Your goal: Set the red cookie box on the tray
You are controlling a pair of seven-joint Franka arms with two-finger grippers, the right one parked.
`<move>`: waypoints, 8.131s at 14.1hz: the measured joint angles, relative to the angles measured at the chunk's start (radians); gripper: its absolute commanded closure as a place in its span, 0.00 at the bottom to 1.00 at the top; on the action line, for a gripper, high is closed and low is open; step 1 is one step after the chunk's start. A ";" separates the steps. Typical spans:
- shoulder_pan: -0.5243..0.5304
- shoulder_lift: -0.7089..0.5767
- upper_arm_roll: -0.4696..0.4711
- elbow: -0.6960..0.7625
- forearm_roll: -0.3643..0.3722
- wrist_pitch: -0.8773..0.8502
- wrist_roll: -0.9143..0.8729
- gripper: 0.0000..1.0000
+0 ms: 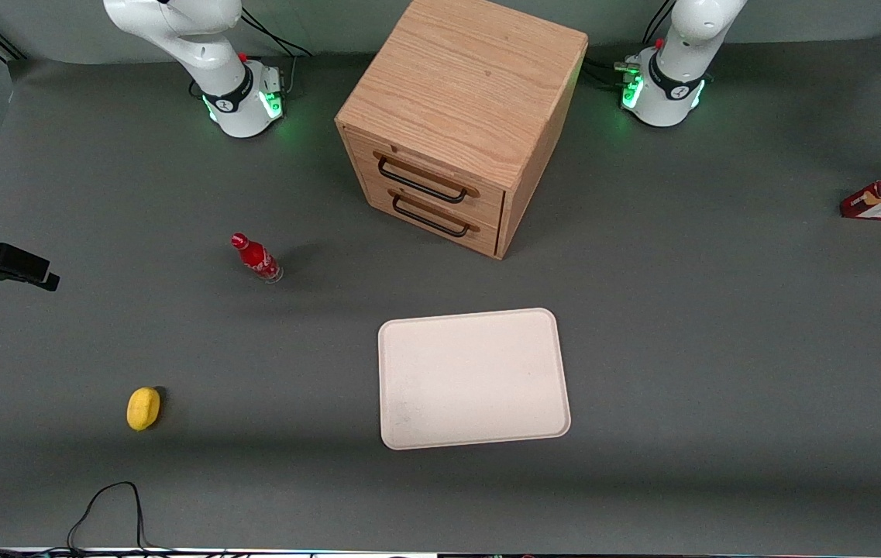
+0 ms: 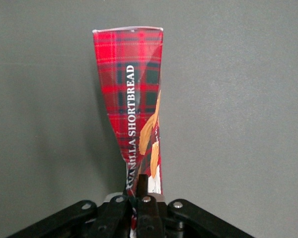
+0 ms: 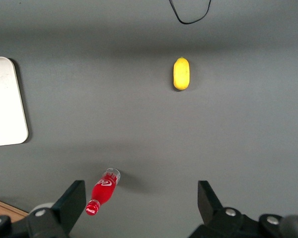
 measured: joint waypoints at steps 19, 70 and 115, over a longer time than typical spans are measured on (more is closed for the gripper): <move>-0.222 -0.087 -0.011 0.839 0.070 -0.893 0.004 1.00; -1.207 0.580 -0.303 1.012 0.145 -0.501 -0.023 0.00; -0.956 -0.214 -0.026 0.611 -0.036 -0.853 0.431 0.00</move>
